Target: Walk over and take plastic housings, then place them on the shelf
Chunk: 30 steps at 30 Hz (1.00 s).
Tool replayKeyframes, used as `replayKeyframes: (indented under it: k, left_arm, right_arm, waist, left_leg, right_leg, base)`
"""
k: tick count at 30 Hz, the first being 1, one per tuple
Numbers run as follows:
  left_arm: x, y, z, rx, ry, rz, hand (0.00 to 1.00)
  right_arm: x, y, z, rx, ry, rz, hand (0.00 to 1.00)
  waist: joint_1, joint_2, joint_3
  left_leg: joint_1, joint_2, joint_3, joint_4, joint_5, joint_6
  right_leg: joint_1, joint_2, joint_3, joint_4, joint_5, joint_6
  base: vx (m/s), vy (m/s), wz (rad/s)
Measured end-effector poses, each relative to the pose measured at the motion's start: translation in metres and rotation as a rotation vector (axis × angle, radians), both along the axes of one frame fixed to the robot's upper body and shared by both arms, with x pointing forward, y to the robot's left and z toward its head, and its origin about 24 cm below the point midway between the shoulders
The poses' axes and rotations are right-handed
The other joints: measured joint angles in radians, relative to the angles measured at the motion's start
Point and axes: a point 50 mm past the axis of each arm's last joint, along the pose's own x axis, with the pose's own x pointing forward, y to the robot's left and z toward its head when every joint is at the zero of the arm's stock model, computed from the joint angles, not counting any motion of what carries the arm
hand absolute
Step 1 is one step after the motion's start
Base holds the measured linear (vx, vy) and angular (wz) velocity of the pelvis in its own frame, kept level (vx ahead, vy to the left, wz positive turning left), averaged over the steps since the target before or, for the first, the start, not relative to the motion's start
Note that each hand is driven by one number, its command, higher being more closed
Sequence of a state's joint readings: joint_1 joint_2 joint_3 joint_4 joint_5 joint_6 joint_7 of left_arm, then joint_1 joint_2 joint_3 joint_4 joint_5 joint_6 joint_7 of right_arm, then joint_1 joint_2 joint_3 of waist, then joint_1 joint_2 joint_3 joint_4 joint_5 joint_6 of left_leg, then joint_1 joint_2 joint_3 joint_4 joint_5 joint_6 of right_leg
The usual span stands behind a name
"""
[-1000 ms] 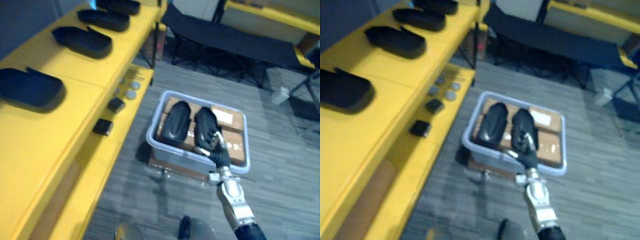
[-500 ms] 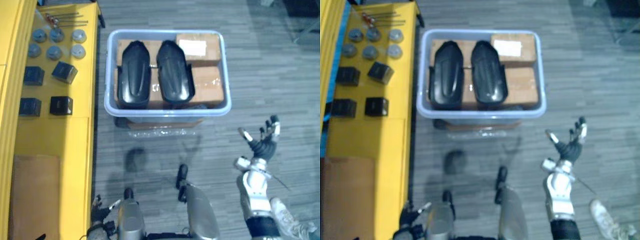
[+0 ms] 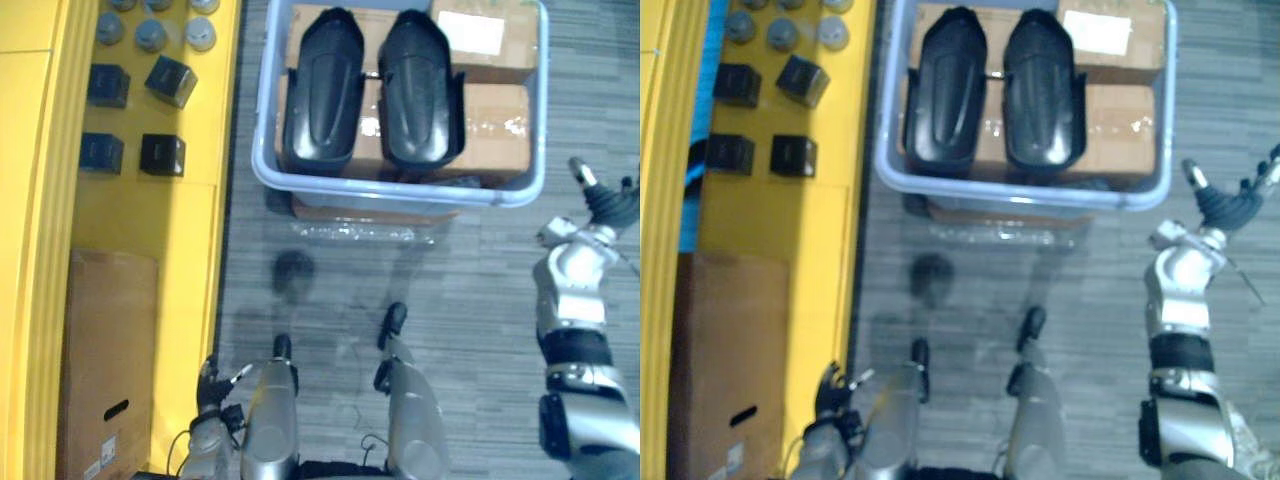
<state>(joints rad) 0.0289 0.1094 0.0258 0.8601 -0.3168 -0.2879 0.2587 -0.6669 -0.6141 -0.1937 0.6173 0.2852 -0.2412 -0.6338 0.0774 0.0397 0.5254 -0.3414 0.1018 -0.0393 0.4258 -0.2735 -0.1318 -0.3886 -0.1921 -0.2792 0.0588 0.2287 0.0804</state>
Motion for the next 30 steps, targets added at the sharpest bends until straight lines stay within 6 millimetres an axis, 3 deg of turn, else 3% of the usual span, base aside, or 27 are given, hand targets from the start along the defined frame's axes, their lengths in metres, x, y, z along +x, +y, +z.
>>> replayKeyframes:
  k: [8, 16, 23, 27, 30]
  left_arm:
    - [-0.005, -0.009, -0.006, -0.056, 0.008, -0.005, 0.00]
    - [-0.001, -0.023, -0.005, -0.077, -0.018, -0.082, 0.00]
    - [-0.002, -0.029, -0.006, -0.098, -0.020, -0.115, 0.00]
    - [-0.002, -0.032, -0.007, -0.098, -0.029, -0.135, 0.00]
    - [-0.005, -0.036, -0.009, -0.123, -0.018, -0.121, 0.00]
  right_arm:
    - [0.000, -0.033, 0.058, -0.019, -0.076, -0.078, 0.00]
    - [0.008, -0.024, 0.104, -0.126, -0.125, 0.043, 0.00]
    - [0.020, -0.012, 0.119, -0.143, -0.054, 0.095, 0.00]
    - [0.024, -0.024, 0.102, -0.082, 0.072, 0.052, 0.00]
    - [0.022, -0.034, 0.098, -0.027, 0.116, 0.007, 0.00]
  waist:
    - [0.027, 0.045, 0.013]
    - [0.058, 0.104, 0.013]
    - [0.083, 0.116, 0.009]
    - [0.109, 0.119, 0.007]
    - [0.118, 0.142, -0.008]
  left_leg:
    - [-0.045, -0.036, -0.023, 0.003, 0.013, 0.014]
    - [-0.062, -0.052, -0.032, 0.007, 0.017, 0.021]
    - [-0.082, -0.068, -0.034, 0.004, 0.029, 0.025]
    - [-0.086, -0.072, -0.035, 0.013, 0.029, 0.025]
    - [-0.115, -0.080, -0.053, 0.033, 0.029, 0.025]
  right_leg:
    - [-0.025, -0.035, -0.022, -0.005, 0.012, 0.007]
    - [-0.036, -0.052, -0.024, -0.003, 0.015, 0.009]
    - [-0.066, -0.069, -0.025, 0.016, 0.015, 0.010]
    - [-0.066, -0.075, -0.027, 0.022, 0.014, 0.010]
    - [-0.072, -0.083, -0.049, 0.024, 0.014, 0.010]
  base:
    - [0.00, 0.027, 0.12]
    - [0.00, 0.016, 0.04]
    - [-0.01, 0.005, 0.03]
    - [-0.01, 0.005, 0.03]
    - [-0.03, 0.012, 0.17]
